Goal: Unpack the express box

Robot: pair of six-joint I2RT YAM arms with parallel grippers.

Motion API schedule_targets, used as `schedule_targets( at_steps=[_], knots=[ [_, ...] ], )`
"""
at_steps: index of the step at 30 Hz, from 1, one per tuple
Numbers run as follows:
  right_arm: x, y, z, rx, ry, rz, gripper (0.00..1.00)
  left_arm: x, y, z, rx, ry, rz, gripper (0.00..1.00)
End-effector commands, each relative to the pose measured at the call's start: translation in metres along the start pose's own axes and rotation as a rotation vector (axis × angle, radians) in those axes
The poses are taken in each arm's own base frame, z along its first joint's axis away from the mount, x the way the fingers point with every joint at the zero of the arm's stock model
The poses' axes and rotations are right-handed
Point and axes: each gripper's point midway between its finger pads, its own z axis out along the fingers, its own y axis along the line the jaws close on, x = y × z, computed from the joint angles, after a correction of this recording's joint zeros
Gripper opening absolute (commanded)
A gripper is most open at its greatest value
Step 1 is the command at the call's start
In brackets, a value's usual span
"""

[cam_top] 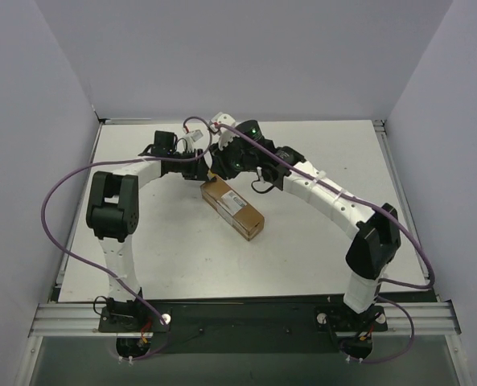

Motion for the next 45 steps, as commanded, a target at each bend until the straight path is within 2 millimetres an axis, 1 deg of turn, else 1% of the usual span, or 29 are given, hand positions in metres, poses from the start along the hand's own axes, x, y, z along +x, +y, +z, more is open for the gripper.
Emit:
schedule_targets(
  at_steps=[1, 2, 3, 4, 5, 6, 9, 17, 24, 26, 27, 28, 32, 34, 39, 43, 45],
  knots=[
    [0.004, -0.002, 0.026, 0.028, -0.033, 0.011, 0.00, -0.004, 0.003, 0.004, 0.007, -0.008, -0.011, 0.49],
    [0.008, -0.003, 0.029, 0.036, -0.028, 0.009, 0.00, 0.000, 0.009, 0.005, -0.028, -0.008, -0.029, 0.48],
    [0.016, -0.003, 0.033, 0.041, -0.021, 0.000, 0.00, 0.002, 0.012, 0.006, -0.040, -0.008, -0.037, 0.48],
    [0.020, -0.002, 0.035, 0.050, -0.019, -0.008, 0.00, 0.004, 0.014, 0.006, -0.050, -0.008, -0.044, 0.47],
    [0.027, -0.004, 0.037, 0.074, -0.006, -0.011, 0.00, 0.005, 0.017, 0.008, -0.068, -0.014, -0.048, 0.47],
    [0.028, -0.005, 0.040, 0.083, -0.031, -0.016, 0.00, 0.010, 0.020, 0.009, -0.081, -0.008, -0.058, 0.45],
    [0.034, -0.001, 0.046, 0.069, -0.030, -0.010, 0.00, 0.015, 0.018, 0.010, -0.075, -0.014, -0.065, 0.43],
    [0.043, 0.007, 0.056, 0.043, -0.017, -0.003, 0.00, 0.021, 0.022, 0.011, -0.090, -0.017, -0.082, 0.42],
    [0.053, 0.001, 0.053, 0.119, 0.041, 0.016, 0.00, 0.021, 0.024, 0.010, -0.111, -0.029, -0.094, 0.40],
    [0.056, -0.004, 0.050, 0.148, 0.053, 0.016, 0.00, 0.020, 0.024, 0.009, -0.119, -0.037, -0.099, 0.40],
    [0.054, -0.004, 0.049, 0.155, 0.047, 0.040, 0.00, 0.021, 0.024, 0.009, -0.121, -0.037, -0.102, 0.40],
    [0.061, -0.005, 0.047, 0.169, 0.075, 0.044, 0.00, 0.020, 0.023, 0.008, -0.121, -0.042, -0.107, 0.40],
    [0.066, -0.006, 0.045, 0.183, 0.085, 0.051, 0.00, 0.018, 0.022, 0.005, -0.140, -0.055, -0.119, 0.39],
    [0.068, -0.004, 0.046, 0.177, 0.087, 0.051, 0.00, 0.019, 0.021, 0.003, -0.147, -0.058, -0.127, 0.39],
    [0.071, 0.002, 0.048, 0.157, 0.092, 0.046, 0.00, 0.026, 0.027, -0.002, -0.201, -0.059, -0.142, 0.36],
    [0.071, 0.008, 0.048, 0.134, 0.088, 0.044, 0.00, 0.032, 0.024, -0.008, -0.212, -0.062, -0.150, 0.36],
    [0.076, 0.012, 0.048, 0.127, 0.098, 0.020, 0.00, 0.032, 0.023, -0.008, -0.210, -0.066, -0.151, 0.36]
  ],
)
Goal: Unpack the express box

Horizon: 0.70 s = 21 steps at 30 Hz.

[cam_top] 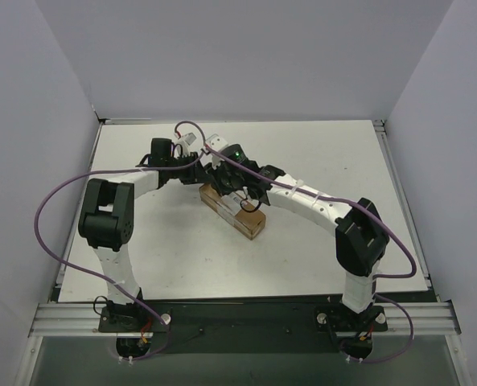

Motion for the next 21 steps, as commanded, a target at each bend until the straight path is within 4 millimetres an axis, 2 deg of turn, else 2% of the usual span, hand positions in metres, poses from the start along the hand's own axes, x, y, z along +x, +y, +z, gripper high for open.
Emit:
schedule_targets(
  at_steps=[1, 9, 12, 21],
  knots=[
    [-0.004, 0.011, -0.002, -0.020, -0.033, -0.022, 0.00, 0.021, 0.021, -0.004, -0.116, 0.035, -0.035, 0.36],
    [0.001, 0.026, -0.003, -0.074, -0.038, -0.088, 0.00, 0.024, 0.024, -0.003, -0.118, 0.045, -0.038, 0.35],
    [0.001, 0.026, -0.004, -0.067, -0.043, -0.103, 0.00, 0.024, 0.024, -0.002, -0.118, 0.042, -0.036, 0.35],
    [-0.010, 0.030, -0.011, -0.087, -0.109, -0.210, 0.00, 0.029, 0.026, -0.002, -0.115, 0.053, -0.038, 0.34]
  ],
)
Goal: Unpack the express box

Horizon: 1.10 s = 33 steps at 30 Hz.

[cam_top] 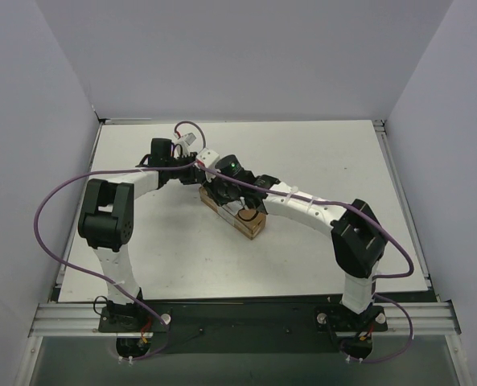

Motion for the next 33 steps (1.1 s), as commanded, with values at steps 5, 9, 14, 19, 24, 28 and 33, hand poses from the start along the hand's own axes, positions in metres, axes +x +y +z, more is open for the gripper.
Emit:
schedule_targets(
  at_steps=[5, 9, 14, 19, 24, 28, 33],
  knots=[
    [-0.035, -0.002, -0.020, 0.012, -0.131, -0.095, 0.00, 0.027, 0.026, 0.002, -0.102, 0.060, -0.033, 0.34],
    [-0.042, -0.006, -0.025, 0.020, -0.156, -0.097, 0.00, 0.029, 0.028, 0.003, -0.100, 0.066, -0.039, 0.34],
    [-0.050, -0.005, -0.031, 0.010, -0.179, -0.108, 0.00, 0.030, 0.030, 0.004, -0.100, 0.071, -0.037, 0.34],
    [-0.045, -0.009, -0.030, 0.019, -0.156, -0.115, 0.00, 0.029, 0.030, 0.005, -0.098, 0.070, -0.040, 0.33],
    [-0.036, -0.010, -0.028, 0.015, -0.118, -0.107, 0.00, 0.028, 0.030, 0.005, -0.096, 0.071, -0.041, 0.33],
    [-0.032, -0.009, -0.026, 0.012, -0.104, -0.104, 0.00, 0.027, 0.030, 0.006, -0.094, 0.070, -0.044, 0.33],
    [-0.028, -0.010, -0.024, 0.014, -0.094, -0.099, 0.00, 0.028, 0.029, 0.006, -0.093, 0.072, -0.044, 0.33]
  ],
)
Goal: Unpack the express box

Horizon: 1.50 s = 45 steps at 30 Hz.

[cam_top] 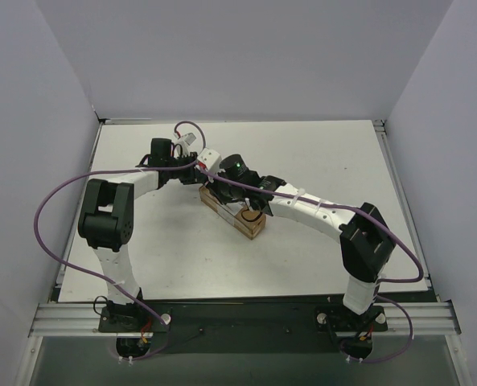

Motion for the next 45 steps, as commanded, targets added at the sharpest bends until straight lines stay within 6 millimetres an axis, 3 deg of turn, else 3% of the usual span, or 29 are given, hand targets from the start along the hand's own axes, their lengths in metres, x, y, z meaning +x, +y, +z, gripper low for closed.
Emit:
schedule_targets(
  at_steps=[1, 33, 45],
  knots=[
    [-0.017, -0.006, -0.007, 0.007, -0.043, -0.001, 0.00, 0.028, 0.029, 0.006, -0.095, 0.072, -0.044, 0.33],
    [0.008, -0.005, 0.008, -0.013, 0.042, 0.026, 0.00, 0.032, 0.037, 0.011, -0.100, 0.088, -0.068, 0.33],
    [0.028, -0.003, -0.012, -0.005, 0.128, 0.062, 0.00, 0.032, 0.043, 0.010, -0.115, 0.084, -0.076, 0.31]
  ],
)
